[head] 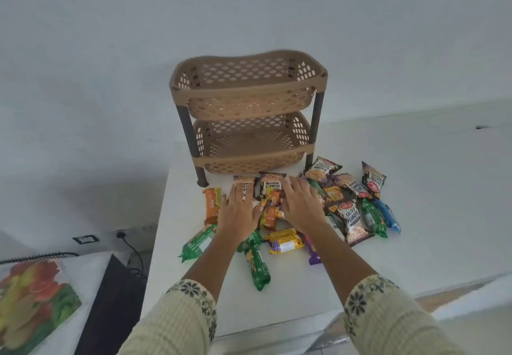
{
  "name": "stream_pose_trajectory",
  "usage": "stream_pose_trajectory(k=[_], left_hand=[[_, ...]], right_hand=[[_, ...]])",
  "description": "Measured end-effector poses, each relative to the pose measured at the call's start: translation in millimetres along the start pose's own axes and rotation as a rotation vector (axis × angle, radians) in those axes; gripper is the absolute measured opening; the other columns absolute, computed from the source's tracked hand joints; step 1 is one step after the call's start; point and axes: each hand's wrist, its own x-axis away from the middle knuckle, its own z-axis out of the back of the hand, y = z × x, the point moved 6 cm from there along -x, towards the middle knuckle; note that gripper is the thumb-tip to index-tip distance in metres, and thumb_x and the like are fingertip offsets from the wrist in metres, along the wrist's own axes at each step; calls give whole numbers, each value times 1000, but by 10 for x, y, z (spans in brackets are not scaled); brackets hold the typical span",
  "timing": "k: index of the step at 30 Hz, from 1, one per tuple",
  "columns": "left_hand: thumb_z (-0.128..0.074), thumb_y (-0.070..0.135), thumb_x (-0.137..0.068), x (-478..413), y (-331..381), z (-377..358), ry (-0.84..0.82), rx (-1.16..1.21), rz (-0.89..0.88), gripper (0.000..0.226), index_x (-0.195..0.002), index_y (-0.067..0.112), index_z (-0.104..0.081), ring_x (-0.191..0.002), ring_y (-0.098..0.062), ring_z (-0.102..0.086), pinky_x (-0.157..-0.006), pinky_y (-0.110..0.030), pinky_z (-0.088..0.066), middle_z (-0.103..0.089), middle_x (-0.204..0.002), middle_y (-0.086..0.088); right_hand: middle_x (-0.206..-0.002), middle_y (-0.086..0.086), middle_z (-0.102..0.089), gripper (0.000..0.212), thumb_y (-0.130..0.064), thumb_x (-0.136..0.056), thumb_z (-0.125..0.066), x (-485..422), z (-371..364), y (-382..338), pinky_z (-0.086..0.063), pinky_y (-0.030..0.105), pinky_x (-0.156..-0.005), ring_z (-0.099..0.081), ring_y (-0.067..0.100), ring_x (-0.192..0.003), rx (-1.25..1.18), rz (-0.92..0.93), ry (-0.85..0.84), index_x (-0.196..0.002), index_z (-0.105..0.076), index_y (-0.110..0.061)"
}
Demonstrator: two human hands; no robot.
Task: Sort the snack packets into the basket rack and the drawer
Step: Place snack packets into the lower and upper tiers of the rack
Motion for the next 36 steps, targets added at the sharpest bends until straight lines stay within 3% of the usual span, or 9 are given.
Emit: stream_pose_trajectory(k=[5,10,19,25,32,36], left_hand=[[-29,54,-98,75,-80,-225,-72,32,85,70,-154,17,-8,-145,-33,-21,-114,-51,-26,-14,-160,-17],[-34,53,-98,73,-86,-338,-146,74,98,67,-154,24,-10,-145,-35,-21,-112,-53,-25,-9,-161,-17],[-48,50,-94,42,-135,-474,-144,160,105,66,-150,30,-20,-145,-31,-24,-113,-51,-25,-20,-159,-13],[-63,49,-85,-53,-165,-497,-135,186,120,71,-143,26,-31,-136,-29,-41,-113,-47,-30,-38,-151,-9],[-66,36,-84,-84,-204,-452,-109,280,133,65,-141,27,-36,-114,-27,-59,-83,-38,-54,-49,-140,-1],[-66,26,-86,-80,-296,-370,-50,326,159,54,-135,30,-44,-96,-23,-66,-74,-36,-58,-65,-114,1]], right_hand=[[-135,12,-49,49,-28,-90,-47,48,-276,-174,-37,48,-101,-39,34,-127,-18,-9,-117,-137,-39,-18],[-134,17,-46,48,-34,-86,-56,57,-469,-311,-28,53,-108,-34,37,-130,15,-48,-207,-130,-47,-18],[-138,12,-46,74,-52,-75,-64,17,-535,-389,-20,57,-110,-30,35,-133,31,-116,-246,-135,-39,-17],[-142,13,-45,80,-53,-76,-66,-48,-623,-414,-15,60,-111,-24,37,-138,86,-163,-283,-139,-31,-18],[-133,14,-55,80,-56,-76,-65,-141,-686,-421,-17,59,-109,-29,36,-135,109,-188,-249,-138,-32,-17],[-124,13,-61,76,-47,-72,-68,-110,-669,-422,-19,56,-108,-33,34,-131,55,-205,-214,-133,-36,-15]])
